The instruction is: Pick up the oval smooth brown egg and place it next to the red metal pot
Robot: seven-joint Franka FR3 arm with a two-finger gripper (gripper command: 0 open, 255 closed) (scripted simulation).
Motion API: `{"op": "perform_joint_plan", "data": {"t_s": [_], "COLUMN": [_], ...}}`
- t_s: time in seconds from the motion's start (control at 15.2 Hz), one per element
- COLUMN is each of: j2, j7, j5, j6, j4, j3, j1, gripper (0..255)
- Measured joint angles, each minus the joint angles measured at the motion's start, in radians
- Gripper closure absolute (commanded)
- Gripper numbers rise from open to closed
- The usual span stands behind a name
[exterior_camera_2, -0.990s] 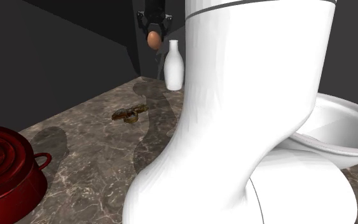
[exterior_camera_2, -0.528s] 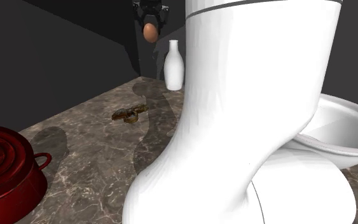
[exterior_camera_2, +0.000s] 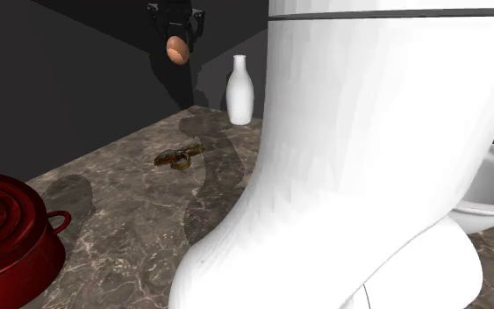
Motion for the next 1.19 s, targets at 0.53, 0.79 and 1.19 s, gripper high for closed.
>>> {"op": "perform_joint_plan", "data": {"t_s": [0.53, 0.79, 1.19], "j2": [-0.120, -0.158, -0.186], "j7": [0.169, 0.256, 0.401], "j5": [-0.021, -0.030, -0.048], "j6": [0.010, 0.015, 0.005], "j4": [-0.130, -0.176, -0.198], "j3": [0.083, 0.129, 0.211], "j1": [0.078, 0.115, 0.173], "gripper": [255, 255, 255]}}
